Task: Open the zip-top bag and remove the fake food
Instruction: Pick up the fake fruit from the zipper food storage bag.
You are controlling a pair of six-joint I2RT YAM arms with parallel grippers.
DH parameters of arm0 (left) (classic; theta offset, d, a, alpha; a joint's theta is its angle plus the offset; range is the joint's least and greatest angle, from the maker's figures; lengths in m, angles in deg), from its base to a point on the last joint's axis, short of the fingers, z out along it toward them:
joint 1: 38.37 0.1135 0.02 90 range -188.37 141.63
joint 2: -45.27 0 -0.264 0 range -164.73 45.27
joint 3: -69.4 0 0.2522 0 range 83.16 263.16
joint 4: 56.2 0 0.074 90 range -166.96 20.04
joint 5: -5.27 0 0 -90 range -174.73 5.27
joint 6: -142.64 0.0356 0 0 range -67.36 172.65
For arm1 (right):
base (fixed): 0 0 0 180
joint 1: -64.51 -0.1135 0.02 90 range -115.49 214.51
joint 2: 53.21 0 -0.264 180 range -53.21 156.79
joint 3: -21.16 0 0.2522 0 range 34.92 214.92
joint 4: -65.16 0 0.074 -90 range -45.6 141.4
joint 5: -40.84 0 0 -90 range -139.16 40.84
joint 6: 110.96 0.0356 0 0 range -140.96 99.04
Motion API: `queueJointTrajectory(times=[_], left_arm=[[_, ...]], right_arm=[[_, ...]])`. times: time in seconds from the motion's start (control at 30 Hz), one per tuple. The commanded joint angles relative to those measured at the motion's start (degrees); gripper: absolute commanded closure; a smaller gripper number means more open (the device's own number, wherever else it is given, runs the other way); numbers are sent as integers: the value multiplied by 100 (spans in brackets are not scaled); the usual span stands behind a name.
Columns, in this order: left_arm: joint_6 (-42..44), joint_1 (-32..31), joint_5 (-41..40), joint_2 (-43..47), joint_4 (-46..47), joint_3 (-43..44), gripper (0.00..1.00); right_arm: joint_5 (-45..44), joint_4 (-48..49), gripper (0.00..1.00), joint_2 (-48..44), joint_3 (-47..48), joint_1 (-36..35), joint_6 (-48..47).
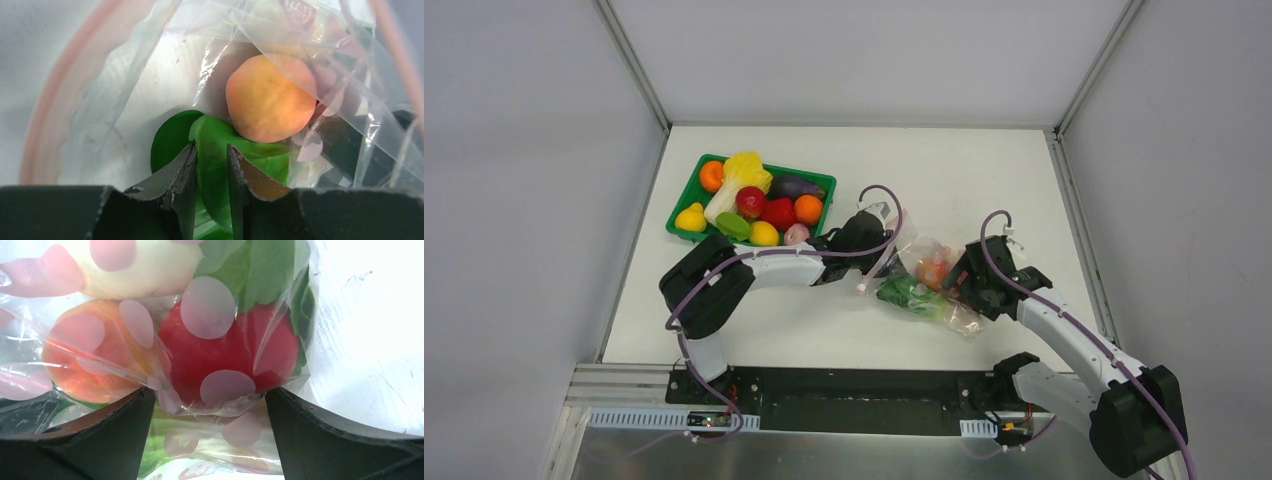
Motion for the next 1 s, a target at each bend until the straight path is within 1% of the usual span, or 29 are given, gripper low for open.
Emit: queueJointTrajectory(times=[0.0, 0.1, 0.27, 0.37, 0.47, 0.57, 0.77, 0.97], left_arm=[[320, 7, -265, 610, -321, -205, 71], [441, 7, -204, 783, -109, -344, 61], [684, 9, 59, 744, 32, -101, 48], [781, 8, 196, 639, 143, 2, 43], [834, 9, 353, 484, 295, 85, 38], [830, 7, 541, 313, 459, 168, 34], [868, 7, 802, 51, 632, 320, 25], [862, 2, 1118, -330, 806, 476, 22]], right_arm=[[-23, -129, 15, -34, 6, 9, 78], [6, -216, 15, -134, 202, 8, 0], [-242, -623, 15, -328, 861, 1, -156], [-555, -936, 14, -314, 1280, 14, -246], [-919, -1137, 12, -244, 1493, 41, -295], [-1103, -1166, 11, -54, 1463, 154, -316], [-863, -757, 11, 324, 1063, 343, -334], [-498, -392, 11, 695, 679, 406, -388]])
